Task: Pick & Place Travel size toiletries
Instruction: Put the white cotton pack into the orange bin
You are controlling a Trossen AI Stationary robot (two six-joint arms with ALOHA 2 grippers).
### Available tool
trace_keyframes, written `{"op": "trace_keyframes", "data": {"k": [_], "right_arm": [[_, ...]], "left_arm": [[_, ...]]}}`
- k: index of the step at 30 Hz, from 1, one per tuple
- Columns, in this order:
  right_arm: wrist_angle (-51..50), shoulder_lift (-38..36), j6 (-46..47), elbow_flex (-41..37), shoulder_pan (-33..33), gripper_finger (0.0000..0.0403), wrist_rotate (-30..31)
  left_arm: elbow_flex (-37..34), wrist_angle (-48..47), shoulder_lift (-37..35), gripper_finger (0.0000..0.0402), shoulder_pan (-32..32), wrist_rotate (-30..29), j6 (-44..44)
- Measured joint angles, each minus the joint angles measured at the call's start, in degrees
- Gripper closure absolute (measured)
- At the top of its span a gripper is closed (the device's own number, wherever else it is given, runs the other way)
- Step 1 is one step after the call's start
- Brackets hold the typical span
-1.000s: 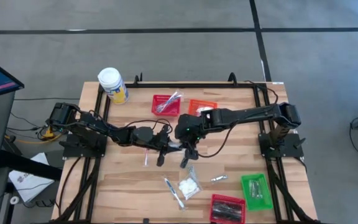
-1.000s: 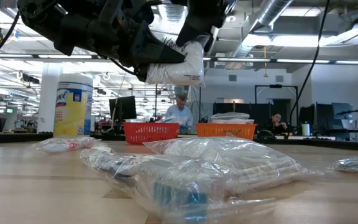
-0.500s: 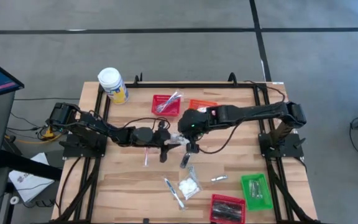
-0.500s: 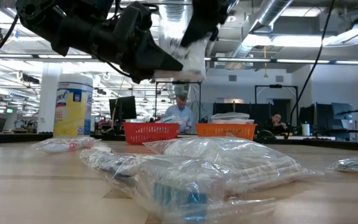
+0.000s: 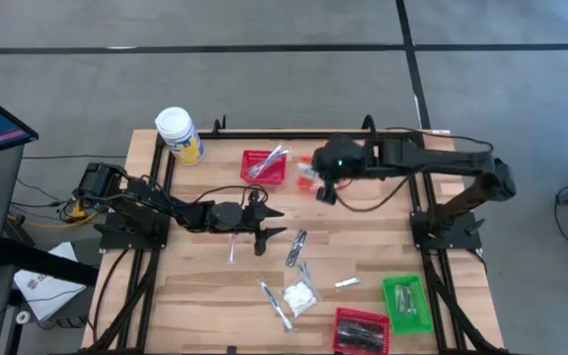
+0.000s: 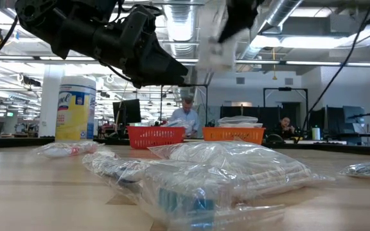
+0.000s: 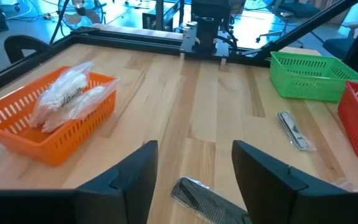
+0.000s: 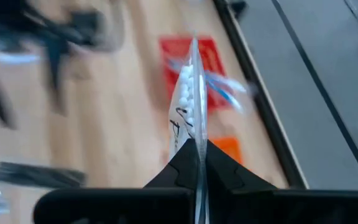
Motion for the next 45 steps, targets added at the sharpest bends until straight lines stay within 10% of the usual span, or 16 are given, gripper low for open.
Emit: {"op": "trace_keyframes", "data": {"k": [16,45], "right_arm": [[9.8,-3.1,-14.8,-16.9,-24.8,0.0403,-17.1],[11.0,7.1,-20.3,-18.7,-27.2,0.0396,-18.9]], "left_arm": [[0.0,0.2,0.0,0.0204,0.0,-0.2,0.3],[0.0,0.4,0.0,0.0211,-0.1,0.0,0.4]]}}
